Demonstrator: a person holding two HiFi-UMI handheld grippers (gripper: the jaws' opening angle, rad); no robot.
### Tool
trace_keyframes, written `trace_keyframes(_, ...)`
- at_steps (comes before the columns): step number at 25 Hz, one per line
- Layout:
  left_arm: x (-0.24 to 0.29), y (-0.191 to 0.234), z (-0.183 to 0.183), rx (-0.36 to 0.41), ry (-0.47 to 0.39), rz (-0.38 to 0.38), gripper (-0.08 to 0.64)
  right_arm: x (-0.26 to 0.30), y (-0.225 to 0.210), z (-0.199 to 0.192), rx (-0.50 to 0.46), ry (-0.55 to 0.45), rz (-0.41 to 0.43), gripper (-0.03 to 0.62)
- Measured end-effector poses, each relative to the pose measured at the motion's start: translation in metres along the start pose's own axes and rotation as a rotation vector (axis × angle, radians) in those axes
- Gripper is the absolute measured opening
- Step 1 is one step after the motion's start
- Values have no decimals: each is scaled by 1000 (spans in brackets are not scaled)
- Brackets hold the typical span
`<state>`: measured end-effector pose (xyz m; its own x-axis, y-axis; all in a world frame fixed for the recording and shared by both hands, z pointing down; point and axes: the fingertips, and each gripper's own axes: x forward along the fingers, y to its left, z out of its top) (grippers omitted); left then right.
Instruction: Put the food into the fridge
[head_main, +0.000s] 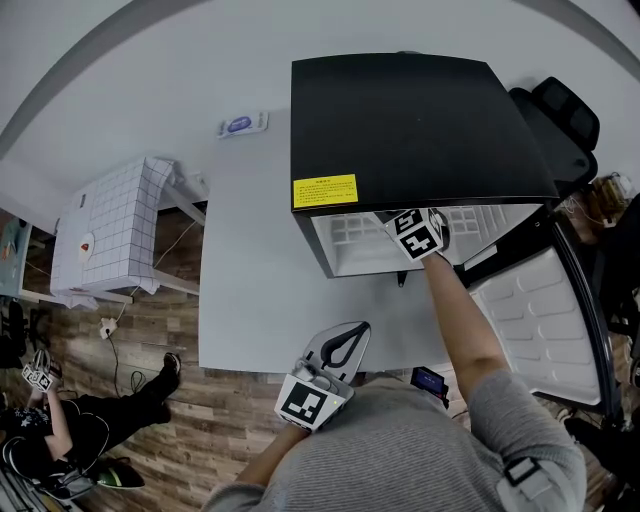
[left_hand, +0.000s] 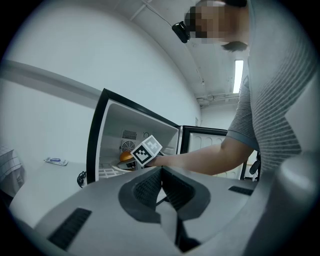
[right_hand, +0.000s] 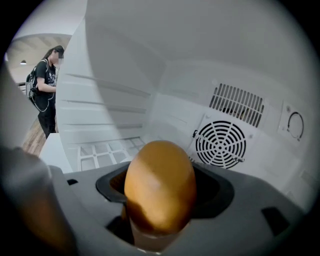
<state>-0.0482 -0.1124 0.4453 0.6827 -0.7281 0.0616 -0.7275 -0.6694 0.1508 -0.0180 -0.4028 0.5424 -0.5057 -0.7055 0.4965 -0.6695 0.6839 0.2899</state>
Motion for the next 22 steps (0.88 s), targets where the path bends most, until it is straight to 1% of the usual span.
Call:
trace_keyframes(6, 0, -2, 3, 5, -10, 1, 11, 4, -4, -4, 6, 46, -6, 325)
trace_keyframes(14, -3, -2, 3, 13, -15, 7, 11, 8, -3, -7, 50, 94, 27, 325)
trace_keyframes(20, -4, -1, 4, 13, -19, 6, 11, 10, -4, -8, 57, 107, 30, 326)
trace_keyframes(22, -5, -1, 1, 12, -8, 3, 11, 10, -4, -9, 58, 108, 31, 325)
